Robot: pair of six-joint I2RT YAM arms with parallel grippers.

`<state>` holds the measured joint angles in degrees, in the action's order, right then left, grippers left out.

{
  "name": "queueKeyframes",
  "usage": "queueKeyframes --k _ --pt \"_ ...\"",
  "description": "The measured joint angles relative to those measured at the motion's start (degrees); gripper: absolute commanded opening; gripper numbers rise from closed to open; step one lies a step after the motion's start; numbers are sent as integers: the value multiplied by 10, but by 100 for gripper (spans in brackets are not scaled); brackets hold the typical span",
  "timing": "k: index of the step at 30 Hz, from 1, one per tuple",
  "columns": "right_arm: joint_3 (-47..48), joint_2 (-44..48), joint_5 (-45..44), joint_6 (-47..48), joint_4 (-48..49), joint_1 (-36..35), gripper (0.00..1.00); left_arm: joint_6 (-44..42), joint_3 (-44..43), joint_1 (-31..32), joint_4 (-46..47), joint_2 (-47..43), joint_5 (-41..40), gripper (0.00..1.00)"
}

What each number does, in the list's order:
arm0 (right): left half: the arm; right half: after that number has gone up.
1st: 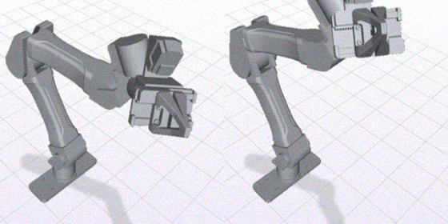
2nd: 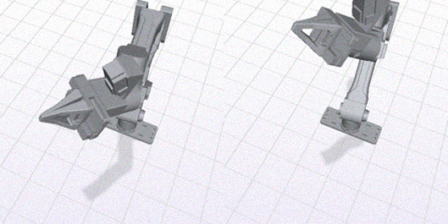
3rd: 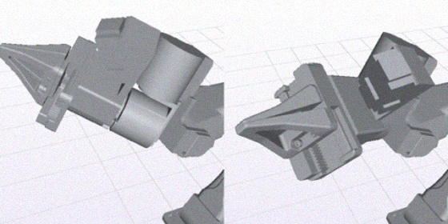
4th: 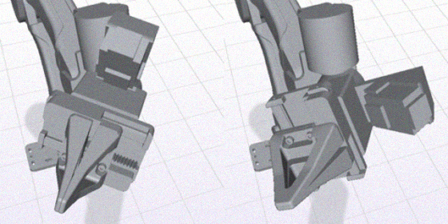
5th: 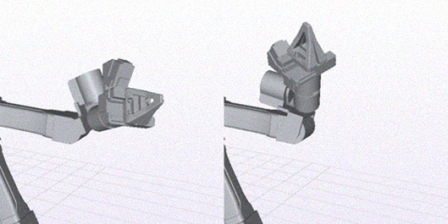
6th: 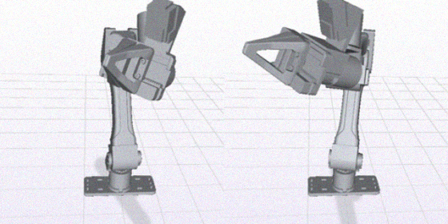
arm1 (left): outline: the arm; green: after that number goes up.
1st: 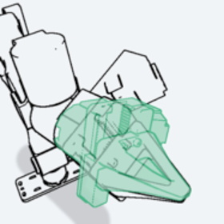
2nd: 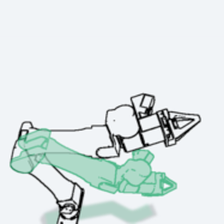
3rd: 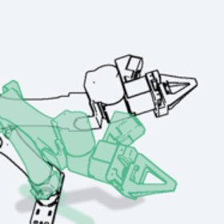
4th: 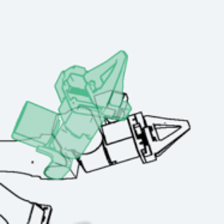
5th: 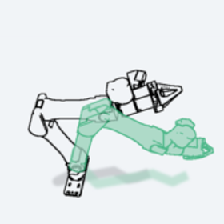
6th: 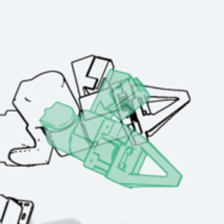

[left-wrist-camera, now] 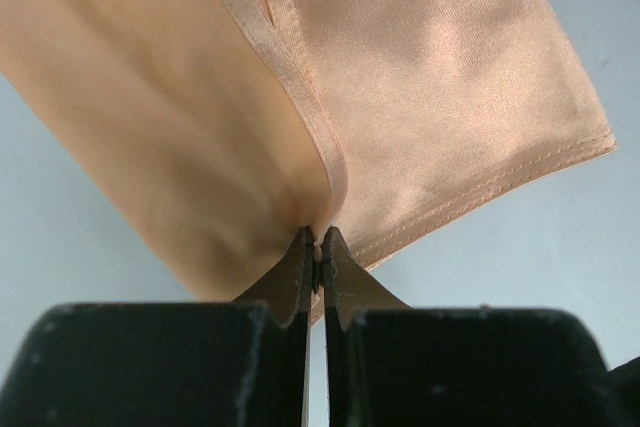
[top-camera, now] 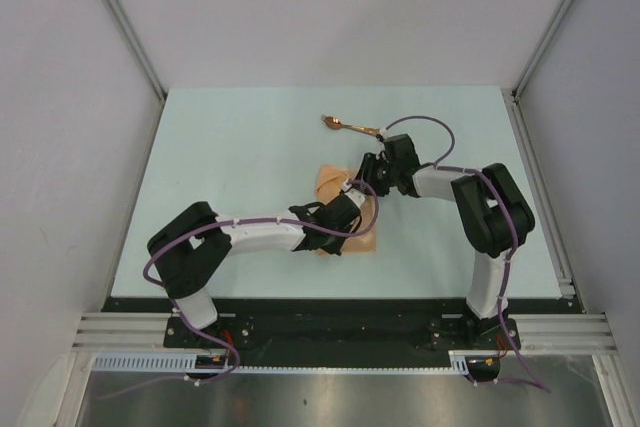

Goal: Fold the napkin into a case and place the utensils inside
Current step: Smooth out the 2/3-rectangle-folded napkin at the center of the board.

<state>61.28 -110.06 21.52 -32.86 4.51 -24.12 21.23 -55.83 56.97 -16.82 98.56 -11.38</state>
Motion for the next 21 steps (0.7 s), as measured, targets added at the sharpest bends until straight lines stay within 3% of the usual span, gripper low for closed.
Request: queueKeyframes --k 10,12,17,21 --pt "43 -24 13 12 5 0 45 4 3 -3 4 -2 1 0" --pt "57 -40 16 15 9 0 42 4 4 -4 5 -2 2 0" --pt "77 -67 24 14 17 0 21 5 4 -5 5 -3 4 0" --pt "86 -78 24 3 23 0 15 8 4 -5 4 -3 5 0"
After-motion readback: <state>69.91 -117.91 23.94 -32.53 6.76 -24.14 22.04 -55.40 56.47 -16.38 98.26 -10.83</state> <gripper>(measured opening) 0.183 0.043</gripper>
